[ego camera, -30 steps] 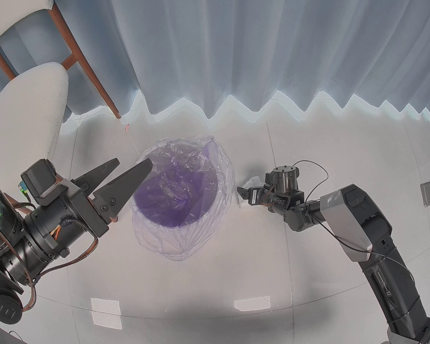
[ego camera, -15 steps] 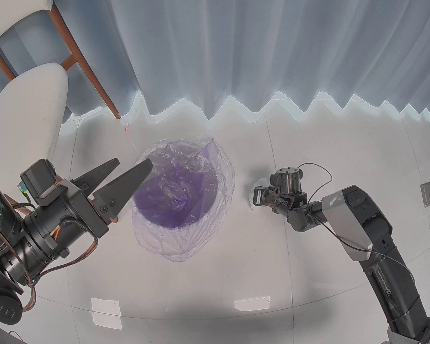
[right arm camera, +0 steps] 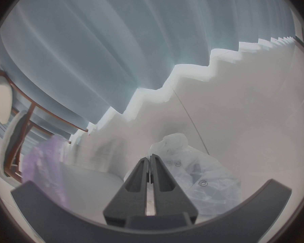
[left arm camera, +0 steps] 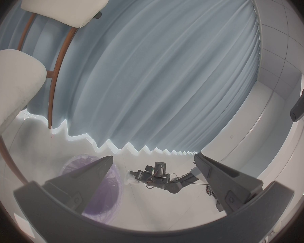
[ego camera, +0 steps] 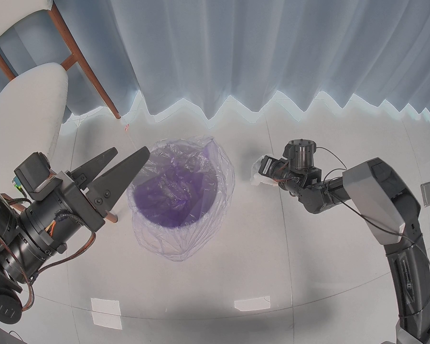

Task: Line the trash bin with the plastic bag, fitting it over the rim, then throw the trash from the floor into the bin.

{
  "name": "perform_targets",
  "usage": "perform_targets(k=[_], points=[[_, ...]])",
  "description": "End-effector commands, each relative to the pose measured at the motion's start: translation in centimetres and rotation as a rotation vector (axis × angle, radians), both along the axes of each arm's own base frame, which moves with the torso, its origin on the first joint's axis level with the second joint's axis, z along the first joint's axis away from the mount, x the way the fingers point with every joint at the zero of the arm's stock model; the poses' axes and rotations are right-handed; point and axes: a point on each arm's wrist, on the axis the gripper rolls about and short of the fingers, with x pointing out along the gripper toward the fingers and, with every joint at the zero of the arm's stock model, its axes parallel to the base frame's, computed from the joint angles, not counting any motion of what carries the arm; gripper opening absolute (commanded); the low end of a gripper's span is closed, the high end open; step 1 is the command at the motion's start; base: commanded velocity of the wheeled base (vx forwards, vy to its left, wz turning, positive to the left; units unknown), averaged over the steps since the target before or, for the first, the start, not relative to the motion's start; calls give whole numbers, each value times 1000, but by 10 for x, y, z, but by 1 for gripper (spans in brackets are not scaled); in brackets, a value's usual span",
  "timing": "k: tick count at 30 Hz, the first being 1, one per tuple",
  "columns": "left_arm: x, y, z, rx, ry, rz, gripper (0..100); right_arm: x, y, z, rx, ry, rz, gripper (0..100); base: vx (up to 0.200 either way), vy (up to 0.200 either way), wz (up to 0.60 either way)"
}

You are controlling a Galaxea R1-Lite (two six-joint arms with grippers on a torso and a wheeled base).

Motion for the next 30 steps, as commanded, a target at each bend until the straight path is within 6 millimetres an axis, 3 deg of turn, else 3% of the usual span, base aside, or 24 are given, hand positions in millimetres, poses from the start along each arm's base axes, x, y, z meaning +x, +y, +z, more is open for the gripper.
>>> perform_targets(k=[1,4,7,13,15,17,18,22,23,30], points=[[-5,-3,3,-17,-35,-25,100,-179,-9,84,48,-76,228,0,0,0,0],[-6,-4,4,-20,-41,-30,100,-193,-9,64,-64,-225,283,0,0,0,0],[-12,-3,9,-32,-59,-45,100,-185,-1,48,-120,-410,299,0,0,0,0],[-15,-1,13,-43,-76,-48,100,-196,18,54,-133,-546,362,0,0,0,0],[-15,-1,13,-44,-78,-48,100,-204,34,67,-95,-593,399,0,0,0,0],[-16,-1,13,-44,-79,-49,100,-205,37,69,-88,-599,405,0,0,0,0],[-16,-1,14,-46,-83,-49,100,-208,57,72,-57,-629,443,0,0,0,0],[-17,0,16,-50,-89,-49,100,-217,80,71,-19,-633,500,0,0,0,0],[-18,0,17,-54,-94,-52,100,-221,99,65,9,-615,543,0,0,0,0],[-20,-1,18,-56,-100,-62,100,-191,140,53,110,-608,536,0,0,0,0]])
